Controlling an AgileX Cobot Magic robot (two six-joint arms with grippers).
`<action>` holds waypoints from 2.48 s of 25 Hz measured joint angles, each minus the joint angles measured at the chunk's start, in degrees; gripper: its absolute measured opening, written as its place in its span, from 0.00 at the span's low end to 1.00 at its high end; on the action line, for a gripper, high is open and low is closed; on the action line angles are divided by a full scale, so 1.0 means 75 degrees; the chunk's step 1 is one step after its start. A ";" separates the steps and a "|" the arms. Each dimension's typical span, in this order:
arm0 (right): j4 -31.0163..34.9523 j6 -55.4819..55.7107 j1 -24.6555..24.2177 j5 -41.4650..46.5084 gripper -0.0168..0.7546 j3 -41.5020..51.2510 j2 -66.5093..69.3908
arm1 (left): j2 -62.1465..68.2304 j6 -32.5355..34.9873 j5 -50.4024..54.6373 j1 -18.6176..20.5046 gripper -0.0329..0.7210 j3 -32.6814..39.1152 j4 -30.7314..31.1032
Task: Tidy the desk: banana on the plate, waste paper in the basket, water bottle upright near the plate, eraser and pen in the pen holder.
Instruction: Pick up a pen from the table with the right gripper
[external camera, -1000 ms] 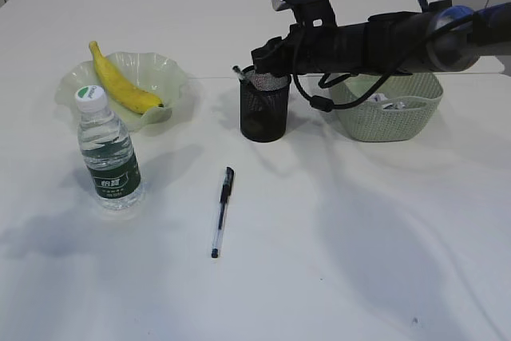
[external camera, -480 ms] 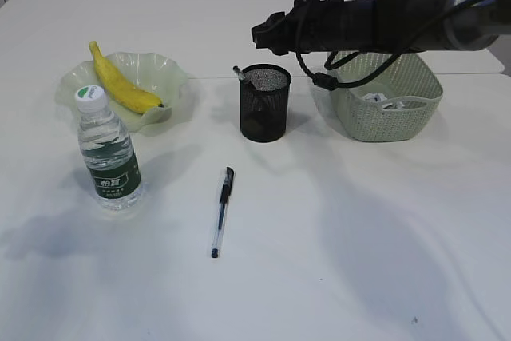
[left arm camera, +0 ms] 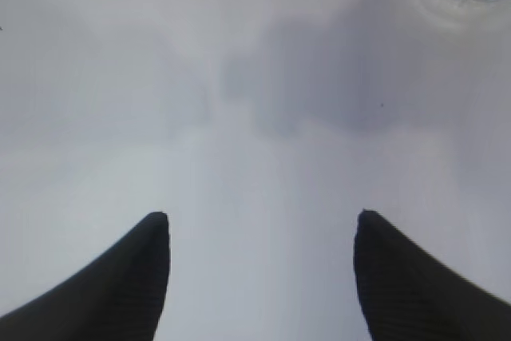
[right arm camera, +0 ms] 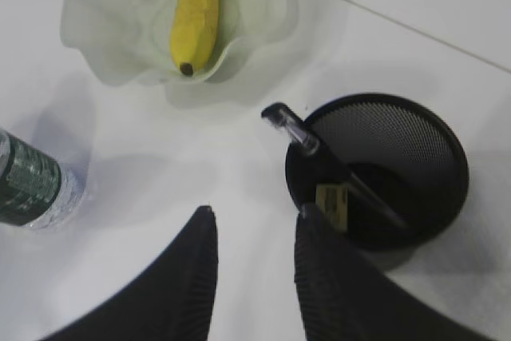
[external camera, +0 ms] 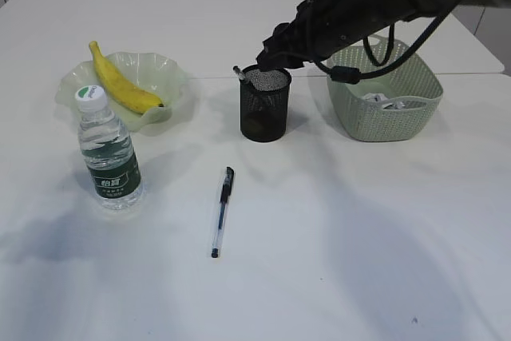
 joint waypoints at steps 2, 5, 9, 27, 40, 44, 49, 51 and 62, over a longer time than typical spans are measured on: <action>-0.0824 0.0945 0.0000 0.0443 0.34 0.0000 -0.0306 | 0.0000 0.0000 0.0015 0.0000 0.72 0.0000 0.0000; -0.1936 0.2253 0.0000 0.1211 0.34 -0.0007 -0.0770 | 0.0000 0.0000 0.0025 0.0000 0.72 0.0000 0.0000; -0.3600 0.3933 0.0057 0.2476 0.34 -0.0007 -0.1321 | 0.0000 0.0000 0.0050 0.0000 0.72 0.0000 -0.0031; -0.6784 1.0169 0.2856 0.3894 0.34 -0.0056 -0.1553 | 0.0000 0.0000 0.0142 0.0000 0.72 0.0000 -0.0263; -0.6041 1.1357 0.2999 0.3769 0.34 -0.1448 0.0416 | 0.0000 0.0000 0.0040 0.0000 0.72 0.0000 -0.0348; -0.5926 1.1534 0.2999 0.4199 0.34 -0.2557 0.1321 | 0.0000 0.0000 0.0012 0.0000 0.72 0.0000 -0.0366; -0.5921 1.1623 0.2999 0.4335 0.35 -0.3533 0.2070 | 0.0000 0.0000 0.0012 0.0000 0.72 0.0000 -0.0475; -0.5908 1.1747 0.2999 0.4335 0.35 -0.3802 0.2309 | 0.0000 0.0000 -0.0004 0.0000 0.72 0.0000 -0.0505; -0.6070 1.1869 0.2999 0.4352 0.47 -0.3933 0.2969 | 0.0000 0.0000 -0.0082 0.0000 0.72 0.0000 -0.0566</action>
